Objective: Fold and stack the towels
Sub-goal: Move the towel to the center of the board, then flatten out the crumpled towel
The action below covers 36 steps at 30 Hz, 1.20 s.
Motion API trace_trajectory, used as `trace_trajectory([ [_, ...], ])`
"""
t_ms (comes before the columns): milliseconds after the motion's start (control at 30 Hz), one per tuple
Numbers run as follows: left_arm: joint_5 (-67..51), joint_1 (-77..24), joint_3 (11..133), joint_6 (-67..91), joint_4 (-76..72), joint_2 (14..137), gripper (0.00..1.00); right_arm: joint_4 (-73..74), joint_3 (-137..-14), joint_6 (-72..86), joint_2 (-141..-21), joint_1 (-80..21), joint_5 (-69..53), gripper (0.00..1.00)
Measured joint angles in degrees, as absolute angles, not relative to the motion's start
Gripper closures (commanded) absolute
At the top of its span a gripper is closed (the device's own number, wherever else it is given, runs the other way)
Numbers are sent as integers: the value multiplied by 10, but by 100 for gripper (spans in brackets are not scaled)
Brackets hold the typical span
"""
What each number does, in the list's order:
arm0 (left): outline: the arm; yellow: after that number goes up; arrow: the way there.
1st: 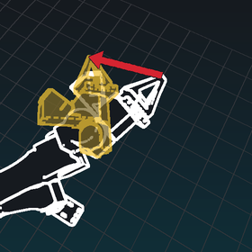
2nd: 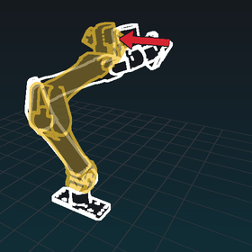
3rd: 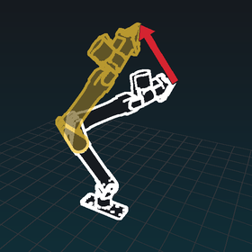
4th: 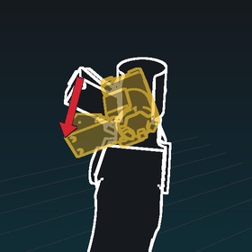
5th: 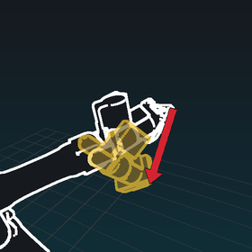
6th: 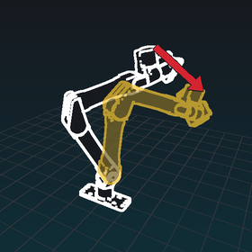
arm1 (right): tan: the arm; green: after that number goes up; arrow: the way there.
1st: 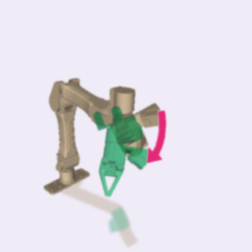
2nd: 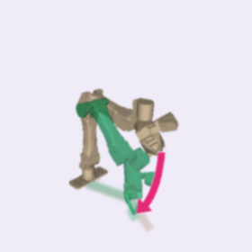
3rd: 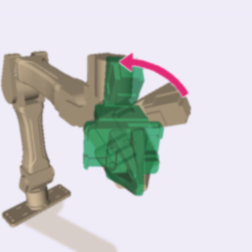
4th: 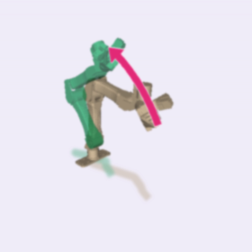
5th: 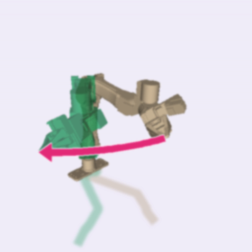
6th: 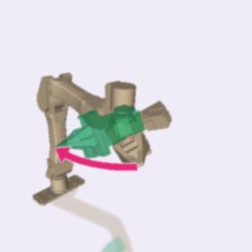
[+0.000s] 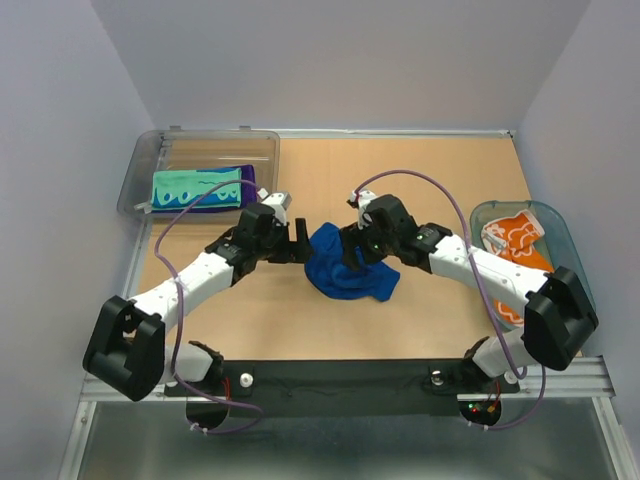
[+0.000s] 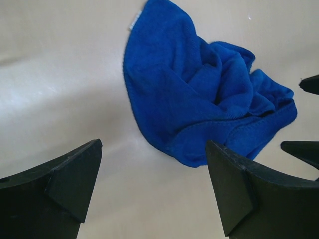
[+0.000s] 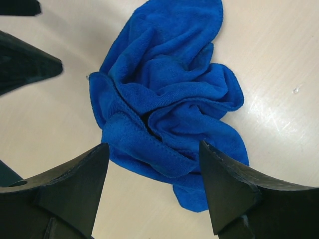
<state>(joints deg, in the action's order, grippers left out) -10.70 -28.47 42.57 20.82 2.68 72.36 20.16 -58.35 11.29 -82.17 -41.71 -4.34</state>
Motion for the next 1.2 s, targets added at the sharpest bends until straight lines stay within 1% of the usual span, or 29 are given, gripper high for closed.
trace_trajectory([
  [233,-105,-334,424,245,-15,762,9,193,-572,109,-823,-425,-51,23],
  [333,-105,-346,423,255,-30,785,12,190,-553,115,-823,-429,-50,23],
  [400,-104,-350,415,260,-39,790,20,190,-546,118,-823,-429,-50,23],
  [667,-110,-353,381,274,-90,812,23,188,-544,123,-822,-429,-47,23],
  [733,-117,-353,376,278,-109,820,28,188,-544,123,-821,-429,-47,23],
  [867,-129,-356,366,283,-130,832,31,188,-544,123,-818,-429,-41,23],
  [900,-135,-359,364,285,-139,835,37,188,-544,123,-816,-429,-39,23],
  [933,-136,-359,363,285,-141,837,39,188,-544,123,-814,-429,-38,24],
  [967,-140,-360,362,287,-145,838,47,188,-544,123,-810,-430,-35,24],
  [1000,-142,-361,361,287,-147,838,55,188,-544,123,-807,-430,-34,24],
  [1067,-148,-363,361,289,-151,838,78,188,-544,124,-801,-433,-30,24],
  [1133,-152,-363,360,290,-153,835,80,188,-544,124,-798,-437,-26,24],
  [1200,-155,-363,358,292,-152,823,93,188,-544,124,-796,-444,-21,24],
])
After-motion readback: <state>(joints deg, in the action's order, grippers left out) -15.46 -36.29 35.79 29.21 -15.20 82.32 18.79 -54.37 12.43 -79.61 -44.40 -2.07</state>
